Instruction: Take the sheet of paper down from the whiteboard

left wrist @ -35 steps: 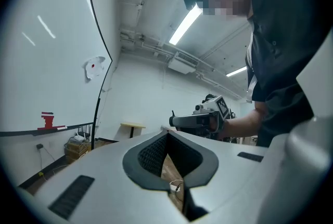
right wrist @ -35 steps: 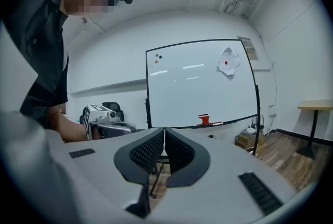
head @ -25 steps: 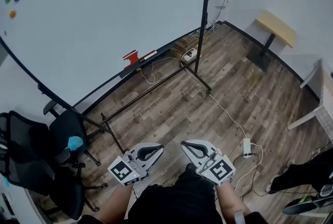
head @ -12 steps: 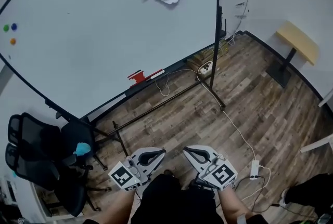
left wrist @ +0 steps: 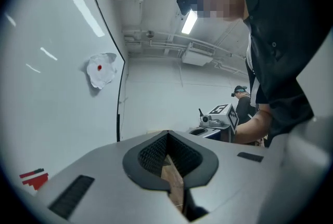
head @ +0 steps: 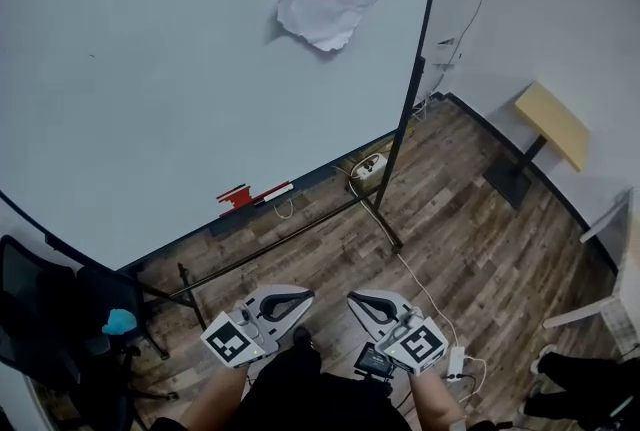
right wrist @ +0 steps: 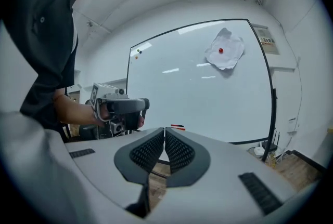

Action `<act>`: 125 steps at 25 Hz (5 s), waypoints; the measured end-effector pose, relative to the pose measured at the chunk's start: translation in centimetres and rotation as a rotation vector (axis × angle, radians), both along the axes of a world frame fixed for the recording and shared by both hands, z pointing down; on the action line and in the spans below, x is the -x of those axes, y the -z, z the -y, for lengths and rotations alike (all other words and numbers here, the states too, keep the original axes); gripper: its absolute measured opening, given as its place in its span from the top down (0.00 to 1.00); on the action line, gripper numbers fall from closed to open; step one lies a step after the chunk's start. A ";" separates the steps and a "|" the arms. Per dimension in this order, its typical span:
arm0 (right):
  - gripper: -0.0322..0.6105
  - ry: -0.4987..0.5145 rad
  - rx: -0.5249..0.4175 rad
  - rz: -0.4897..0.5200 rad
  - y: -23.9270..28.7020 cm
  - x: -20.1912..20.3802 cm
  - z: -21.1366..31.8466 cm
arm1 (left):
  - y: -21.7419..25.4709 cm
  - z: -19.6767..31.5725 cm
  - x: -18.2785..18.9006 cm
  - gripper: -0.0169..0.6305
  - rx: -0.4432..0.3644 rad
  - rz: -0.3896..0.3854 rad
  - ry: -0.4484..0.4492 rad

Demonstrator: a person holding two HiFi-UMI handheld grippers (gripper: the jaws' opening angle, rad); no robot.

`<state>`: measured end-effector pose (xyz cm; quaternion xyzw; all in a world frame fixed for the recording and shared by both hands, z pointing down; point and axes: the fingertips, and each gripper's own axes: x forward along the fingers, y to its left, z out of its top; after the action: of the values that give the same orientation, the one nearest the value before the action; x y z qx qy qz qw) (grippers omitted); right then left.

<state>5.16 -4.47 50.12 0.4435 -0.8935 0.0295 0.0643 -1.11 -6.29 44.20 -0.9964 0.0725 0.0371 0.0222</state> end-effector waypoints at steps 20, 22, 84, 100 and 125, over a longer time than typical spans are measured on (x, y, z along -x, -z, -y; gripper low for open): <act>0.92 -0.028 -0.039 0.021 2.4 -6.1 19.2 | 1.4 18.5 -3.2 0.96 -0.038 0.032 0.053; 0.92 0.031 -0.054 0.022 2.7 -6.9 20.8 | 1.6 20.2 -4.1 0.96 -0.040 0.039 0.109; 0.67 -0.008 -0.806 -0.314 36.7 -8.7 43.2 | 27.3 34.8 -5.9 0.78 -0.564 0.073 0.810; 0.74 -0.077 -0.825 -0.325 37.1 -9.0 43.6 | 27.6 35.9 -5.7 0.76 -0.578 0.109 0.815; 0.74 -0.057 -0.824 -0.308 37.8 -10.1 41.2 | 28.9 36.8 -7.9 0.95 -0.553 0.118 0.801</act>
<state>15.28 -45.69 12.35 0.4559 -0.7980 -0.3938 0.0135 6.84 -43.13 15.31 -0.8475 0.4360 -0.0133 0.3024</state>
